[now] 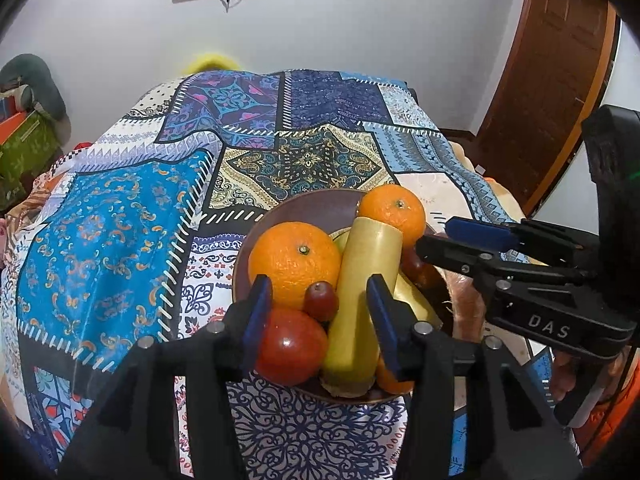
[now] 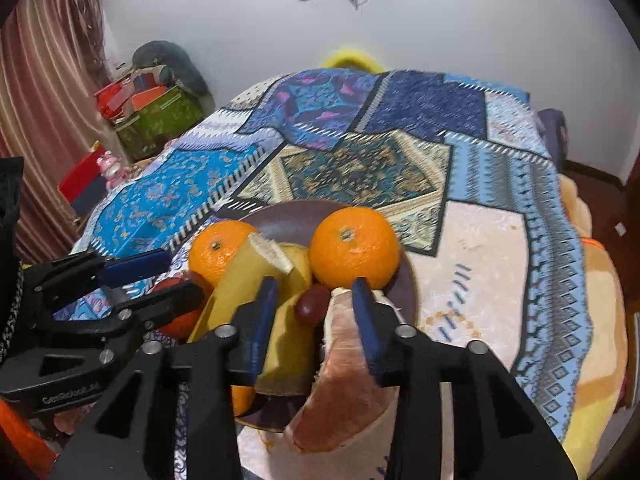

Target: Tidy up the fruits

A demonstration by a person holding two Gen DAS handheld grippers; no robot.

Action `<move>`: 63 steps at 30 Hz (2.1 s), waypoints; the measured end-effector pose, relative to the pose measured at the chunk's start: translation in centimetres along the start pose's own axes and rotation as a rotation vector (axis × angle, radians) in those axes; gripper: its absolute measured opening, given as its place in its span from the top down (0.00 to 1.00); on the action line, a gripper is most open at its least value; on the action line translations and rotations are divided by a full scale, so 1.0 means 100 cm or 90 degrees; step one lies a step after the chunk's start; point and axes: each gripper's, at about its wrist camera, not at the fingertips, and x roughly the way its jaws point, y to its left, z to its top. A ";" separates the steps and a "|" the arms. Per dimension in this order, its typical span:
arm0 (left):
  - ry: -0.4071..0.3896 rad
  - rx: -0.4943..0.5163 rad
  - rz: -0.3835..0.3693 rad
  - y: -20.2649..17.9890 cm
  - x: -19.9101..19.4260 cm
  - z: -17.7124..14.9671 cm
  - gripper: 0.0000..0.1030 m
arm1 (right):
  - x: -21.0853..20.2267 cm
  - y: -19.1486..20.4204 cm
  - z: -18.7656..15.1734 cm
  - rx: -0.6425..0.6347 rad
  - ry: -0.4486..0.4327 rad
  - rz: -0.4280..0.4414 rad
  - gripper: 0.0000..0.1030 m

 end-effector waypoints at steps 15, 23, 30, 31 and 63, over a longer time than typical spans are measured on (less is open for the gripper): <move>-0.184 -0.001 0.023 -0.021 -0.144 0.013 0.53 | -0.130 0.024 0.011 -0.017 -0.162 -0.036 0.64; -0.325 0.032 0.039 -0.050 -0.251 0.002 0.53 | -0.227 0.061 0.001 -0.038 -0.296 -0.051 0.64; -0.406 0.046 0.056 -0.070 -0.309 -0.016 0.35 | -0.280 0.088 -0.014 -0.050 -0.392 -0.063 0.60; -0.412 0.048 0.057 -0.072 -0.313 -0.018 0.32 | -0.284 0.090 -0.017 -0.049 -0.401 -0.063 0.54; -0.423 0.034 0.061 -0.076 -0.325 -0.038 0.00 | -0.306 0.098 -0.051 -0.034 -0.447 -0.138 0.00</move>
